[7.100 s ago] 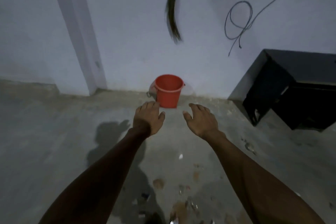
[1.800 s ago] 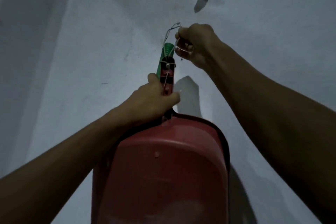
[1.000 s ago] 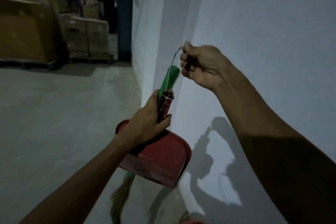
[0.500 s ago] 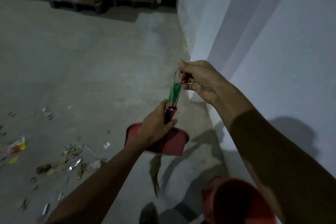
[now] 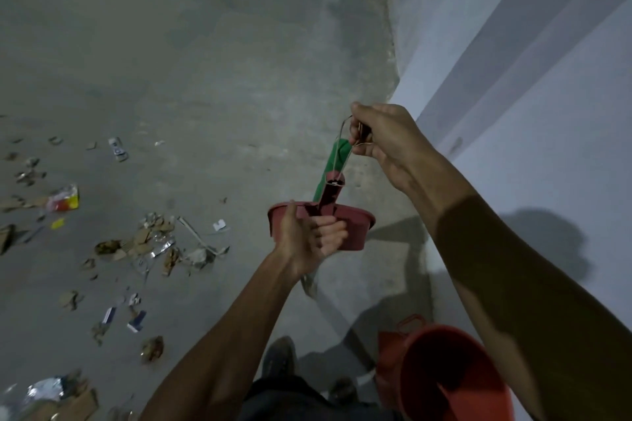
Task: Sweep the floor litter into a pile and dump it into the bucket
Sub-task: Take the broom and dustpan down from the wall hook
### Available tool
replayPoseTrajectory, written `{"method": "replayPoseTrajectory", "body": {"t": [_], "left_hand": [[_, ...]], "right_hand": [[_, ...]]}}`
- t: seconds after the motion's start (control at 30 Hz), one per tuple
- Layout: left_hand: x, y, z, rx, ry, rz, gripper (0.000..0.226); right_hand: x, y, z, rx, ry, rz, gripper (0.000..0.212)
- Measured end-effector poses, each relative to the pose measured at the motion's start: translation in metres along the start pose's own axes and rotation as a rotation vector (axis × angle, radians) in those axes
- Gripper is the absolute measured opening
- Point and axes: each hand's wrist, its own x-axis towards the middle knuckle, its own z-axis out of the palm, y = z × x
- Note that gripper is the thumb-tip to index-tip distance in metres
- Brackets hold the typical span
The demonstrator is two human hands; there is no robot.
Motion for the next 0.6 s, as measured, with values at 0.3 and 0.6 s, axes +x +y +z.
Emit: {"method": "replayPoseTrajectory", "body": {"t": [0.3,0.6], "left_hand": [[0.044,-0.015,0.027,-0.749,-0.196,-0.073,0.091],[0.062,-0.039,0.038,-0.630,-0.056,-0.066,0.066]], "right_hand": [[-0.014,0.039,-0.033,0.051,0.025,-0.065,0.028],[-0.051,0.113,-0.062,0.199,0.028,-0.161,0.031]]}}
